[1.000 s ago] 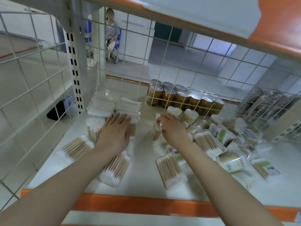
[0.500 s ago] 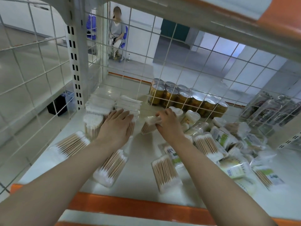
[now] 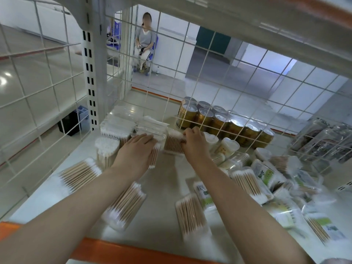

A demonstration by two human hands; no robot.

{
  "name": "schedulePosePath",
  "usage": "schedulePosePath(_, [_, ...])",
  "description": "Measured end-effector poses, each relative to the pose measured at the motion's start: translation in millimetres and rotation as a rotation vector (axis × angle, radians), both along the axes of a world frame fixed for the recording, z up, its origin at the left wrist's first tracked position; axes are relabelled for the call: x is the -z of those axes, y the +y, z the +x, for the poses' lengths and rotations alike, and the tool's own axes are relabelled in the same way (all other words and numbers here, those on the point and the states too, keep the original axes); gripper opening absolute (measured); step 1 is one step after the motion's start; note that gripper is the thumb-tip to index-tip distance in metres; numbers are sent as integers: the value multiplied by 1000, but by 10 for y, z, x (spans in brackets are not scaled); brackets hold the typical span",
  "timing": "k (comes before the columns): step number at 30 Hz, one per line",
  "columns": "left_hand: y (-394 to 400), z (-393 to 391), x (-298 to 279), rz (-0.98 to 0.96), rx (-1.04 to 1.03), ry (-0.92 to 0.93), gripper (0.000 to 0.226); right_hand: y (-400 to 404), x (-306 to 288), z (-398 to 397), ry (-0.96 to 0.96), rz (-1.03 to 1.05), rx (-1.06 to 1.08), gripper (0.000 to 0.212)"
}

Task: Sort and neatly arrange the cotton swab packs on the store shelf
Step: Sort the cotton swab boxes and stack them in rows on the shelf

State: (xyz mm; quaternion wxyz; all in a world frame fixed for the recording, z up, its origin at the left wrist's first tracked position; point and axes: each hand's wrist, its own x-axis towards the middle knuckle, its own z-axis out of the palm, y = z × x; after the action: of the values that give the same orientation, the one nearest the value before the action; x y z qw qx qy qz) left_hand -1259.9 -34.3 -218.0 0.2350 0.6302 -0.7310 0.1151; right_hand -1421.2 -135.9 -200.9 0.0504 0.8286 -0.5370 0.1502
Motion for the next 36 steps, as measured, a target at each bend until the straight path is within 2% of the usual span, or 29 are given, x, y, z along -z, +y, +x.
schedulePosePath(5, [-38,-3,29,-20,-22,35,24,-87,-11,23,-7,3,-1,34])
schedulePosePath(8, [-60,1,50,-8,-23,52,34,-121,-5,28,-18,14,3,35])
schedulePosePath(12, [-65,5,47,4,-24,61,35,-154,-5,20,-29,10,16,35])
schedulePosePath(15, [-53,-9,27,71,-35,90,47,-166,-11,14,-22,10,11,35])
schedulePosePath(24, [-41,-40,-14,133,-45,128,49,-154,-14,17,-42,7,18,37])
schedulePosePath(26, [-32,-54,-49,161,-33,98,51,-145,-32,10,-42,3,11,34])
schedulePosePath(29, [-21,-78,-70,49,-29,64,36,-123,-63,-10,-45,-6,-6,32])
schedulePosePath(32, [23,-115,-139,49,-13,16,47,-83,-106,-40,-65,-24,-18,33])
schedulePosePath(36, [66,-147,-198,66,30,-22,39,8,-158,-112,-70,-38,-51,32])
